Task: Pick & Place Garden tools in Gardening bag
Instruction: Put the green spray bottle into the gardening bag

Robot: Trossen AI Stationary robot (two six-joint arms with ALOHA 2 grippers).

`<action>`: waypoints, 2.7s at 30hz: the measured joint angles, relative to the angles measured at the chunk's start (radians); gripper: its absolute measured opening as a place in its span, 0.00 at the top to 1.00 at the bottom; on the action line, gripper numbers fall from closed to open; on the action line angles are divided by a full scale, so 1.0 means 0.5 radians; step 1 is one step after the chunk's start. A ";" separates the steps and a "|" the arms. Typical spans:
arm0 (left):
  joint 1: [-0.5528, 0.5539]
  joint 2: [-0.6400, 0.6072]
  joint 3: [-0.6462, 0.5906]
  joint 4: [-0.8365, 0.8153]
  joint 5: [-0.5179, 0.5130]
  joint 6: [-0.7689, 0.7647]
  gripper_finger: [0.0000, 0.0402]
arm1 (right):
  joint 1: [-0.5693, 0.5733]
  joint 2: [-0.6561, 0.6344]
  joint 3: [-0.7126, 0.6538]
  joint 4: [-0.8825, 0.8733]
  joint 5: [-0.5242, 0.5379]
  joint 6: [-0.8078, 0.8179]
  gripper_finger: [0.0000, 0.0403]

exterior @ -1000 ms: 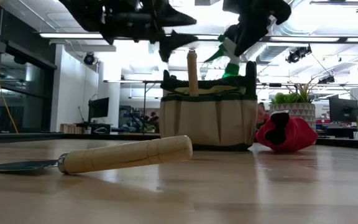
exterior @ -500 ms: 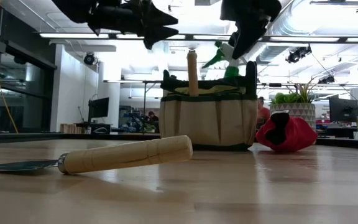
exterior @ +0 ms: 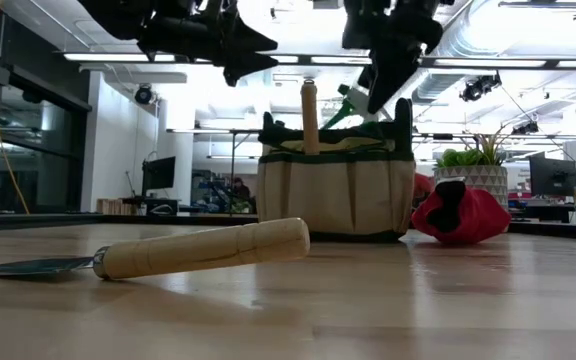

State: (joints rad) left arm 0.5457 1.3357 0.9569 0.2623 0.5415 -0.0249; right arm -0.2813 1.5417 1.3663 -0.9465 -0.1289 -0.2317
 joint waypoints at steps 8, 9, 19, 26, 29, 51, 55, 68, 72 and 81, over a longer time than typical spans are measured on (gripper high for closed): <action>-0.001 0.000 0.000 -0.009 0.003 0.004 0.47 | 0.034 0.103 0.000 -0.075 0.098 0.004 0.88; -0.001 0.000 0.000 -0.009 0.002 0.003 0.47 | 0.040 0.108 0.000 -0.078 0.112 0.002 0.88; -0.001 0.000 0.000 -0.009 0.003 -0.005 0.47 | 0.053 0.111 0.000 -0.084 0.167 0.009 0.84; -0.001 0.000 -0.001 -0.010 0.002 -0.011 0.47 | 0.053 0.099 0.000 -0.096 0.238 0.094 0.78; -0.001 0.001 -0.001 -0.010 0.002 -0.011 0.47 | 0.053 0.085 0.000 -0.093 0.203 0.106 0.74; -0.001 0.001 -0.001 -0.010 0.000 -0.012 0.47 | 0.053 0.045 0.000 -0.190 0.209 0.268 0.46; -0.001 0.001 -0.002 -0.010 0.000 -0.013 0.47 | 0.053 -0.022 0.000 -0.136 0.234 0.285 0.46; -0.001 0.001 -0.002 -0.017 0.000 -0.013 0.47 | 0.091 0.008 0.000 0.165 0.193 0.137 0.46; -0.001 0.001 -0.002 -0.039 0.000 -0.013 0.47 | 0.093 0.020 0.000 0.193 0.196 0.133 0.46; -0.001 0.002 -0.002 -0.069 0.000 -0.014 0.47 | 0.092 0.157 0.000 0.188 0.204 0.101 0.46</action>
State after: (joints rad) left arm 0.5449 1.3365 0.9562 0.2279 0.5415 -0.0319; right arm -0.2352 1.6203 1.3663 -0.8524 -0.0269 -0.1814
